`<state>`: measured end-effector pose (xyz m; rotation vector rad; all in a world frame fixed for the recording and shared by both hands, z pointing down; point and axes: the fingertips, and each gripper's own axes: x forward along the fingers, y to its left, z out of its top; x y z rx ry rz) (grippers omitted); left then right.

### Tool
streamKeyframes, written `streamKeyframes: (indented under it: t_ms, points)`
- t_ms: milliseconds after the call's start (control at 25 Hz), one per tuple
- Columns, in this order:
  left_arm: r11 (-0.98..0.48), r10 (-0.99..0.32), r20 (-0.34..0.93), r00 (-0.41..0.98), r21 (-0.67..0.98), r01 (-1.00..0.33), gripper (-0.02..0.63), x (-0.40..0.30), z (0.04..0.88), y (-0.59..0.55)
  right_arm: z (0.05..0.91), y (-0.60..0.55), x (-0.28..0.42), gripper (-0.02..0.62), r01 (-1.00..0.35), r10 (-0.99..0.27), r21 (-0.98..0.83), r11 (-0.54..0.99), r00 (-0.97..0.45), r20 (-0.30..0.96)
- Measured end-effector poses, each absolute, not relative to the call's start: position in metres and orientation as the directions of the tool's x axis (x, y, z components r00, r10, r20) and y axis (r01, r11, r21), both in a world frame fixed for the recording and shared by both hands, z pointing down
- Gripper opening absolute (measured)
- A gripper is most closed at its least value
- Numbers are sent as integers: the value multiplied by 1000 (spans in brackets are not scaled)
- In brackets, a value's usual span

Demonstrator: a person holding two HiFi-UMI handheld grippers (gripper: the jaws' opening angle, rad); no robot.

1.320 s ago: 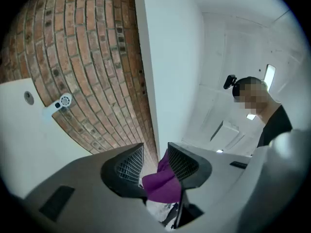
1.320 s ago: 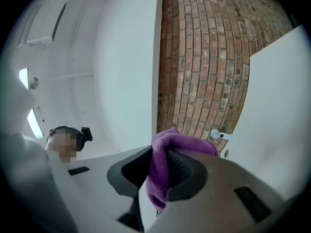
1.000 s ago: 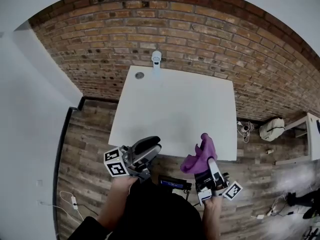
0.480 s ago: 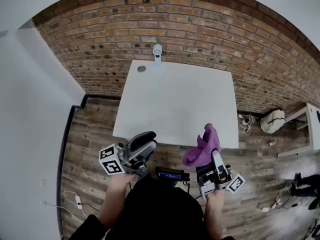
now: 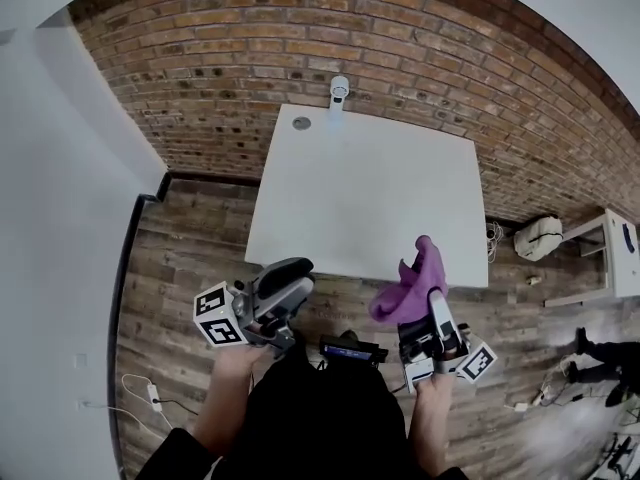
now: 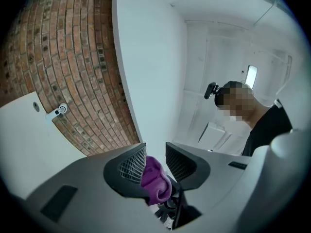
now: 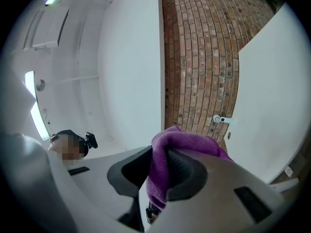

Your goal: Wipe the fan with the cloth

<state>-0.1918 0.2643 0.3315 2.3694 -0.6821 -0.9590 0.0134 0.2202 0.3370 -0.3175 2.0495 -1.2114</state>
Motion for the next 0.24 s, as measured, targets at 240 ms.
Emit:
streamKeyframes:
  t_ms: [240]
  points:
    - [-770,-581,-525,622,602,-211,130,-213,341,286,356,251,-6,63,119,-571,-860,497,-701,-427]
